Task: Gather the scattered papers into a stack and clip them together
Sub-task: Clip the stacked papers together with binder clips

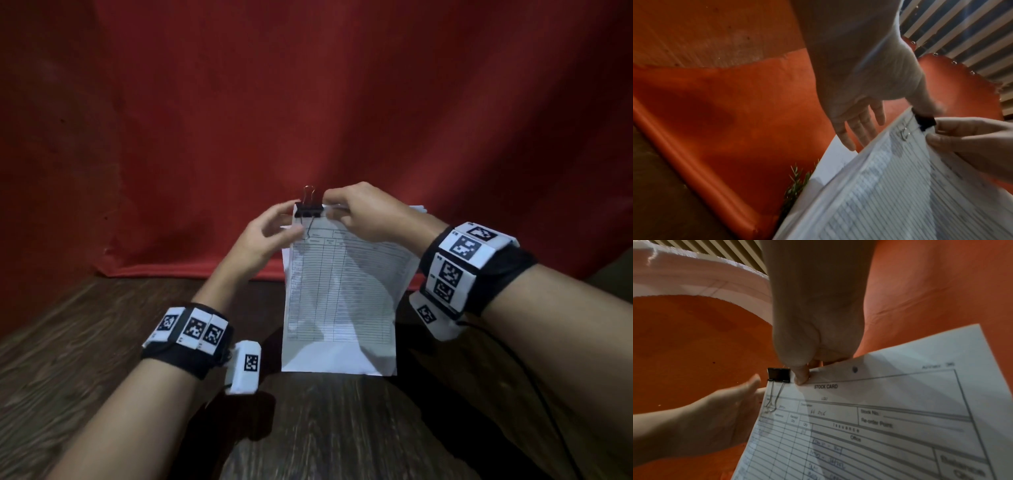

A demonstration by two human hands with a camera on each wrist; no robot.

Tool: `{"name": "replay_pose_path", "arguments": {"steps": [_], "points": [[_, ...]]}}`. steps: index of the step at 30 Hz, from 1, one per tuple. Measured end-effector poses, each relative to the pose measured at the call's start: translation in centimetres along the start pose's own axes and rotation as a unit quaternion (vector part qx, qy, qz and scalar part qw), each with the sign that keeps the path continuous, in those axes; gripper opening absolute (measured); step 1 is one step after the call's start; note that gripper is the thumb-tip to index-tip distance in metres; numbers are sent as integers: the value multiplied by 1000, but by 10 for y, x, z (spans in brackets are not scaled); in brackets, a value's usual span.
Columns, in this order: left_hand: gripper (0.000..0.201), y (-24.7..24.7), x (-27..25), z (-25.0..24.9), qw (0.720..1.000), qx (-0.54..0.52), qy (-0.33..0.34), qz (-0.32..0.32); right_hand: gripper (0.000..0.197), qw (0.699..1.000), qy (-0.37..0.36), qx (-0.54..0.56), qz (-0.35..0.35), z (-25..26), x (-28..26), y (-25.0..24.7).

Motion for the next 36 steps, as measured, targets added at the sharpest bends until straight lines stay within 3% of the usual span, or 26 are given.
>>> {"name": "replay_pose_path", "arguments": {"steps": [3, 7, 10, 11, 16, 21, 25, 33, 36], "points": [[37, 20, 0, 7, 1000, -6, 8, 17, 19, 1000, 5, 14, -5, -3, -2, -2], [18, 21, 0, 12, 999, 21, 7, -39, 15, 999, 34, 23, 14, -12, 0, -3], [17, 21, -3, 8, 996, 52, 9, -70, 70, 996, 33, 68, 35, -7, 2, -4], [16, 21, -3, 6, 995, 58, 7, -77, 74, 995, 19, 92, 23, -2, 3, -6], [12, 20, -6, -2, 995, 60, 4, -83, 23, 988, -54, 130, -64, 9, 7, -15], [13, 19, -7, -5, 994, 68, 7, -81, 41, 987, -94, 121, -57, 12, 6, -10], [14, 21, -6, -8, 995, 61, 8, -80, 37, 984, -141, 39, -106, 18, 4, -14], [19, 25, -8, -20, 992, 111, 59, 4, 33, 990, -79, 94, -74, 2, 14, -8], [15, 22, -8, -25, 993, 98, 66, 8, 33, 988, -64, 116, -75, -3, 16, -6]]}}
Point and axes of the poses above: each hand's wrist, its own x-axis towards the middle knuckle, its own y-axis out of the palm, z = x × y, the point moved 9 cm from there along x, towards the middle knuckle, and after that the axes turned 14 degrees about x, right-handed, at the moved point
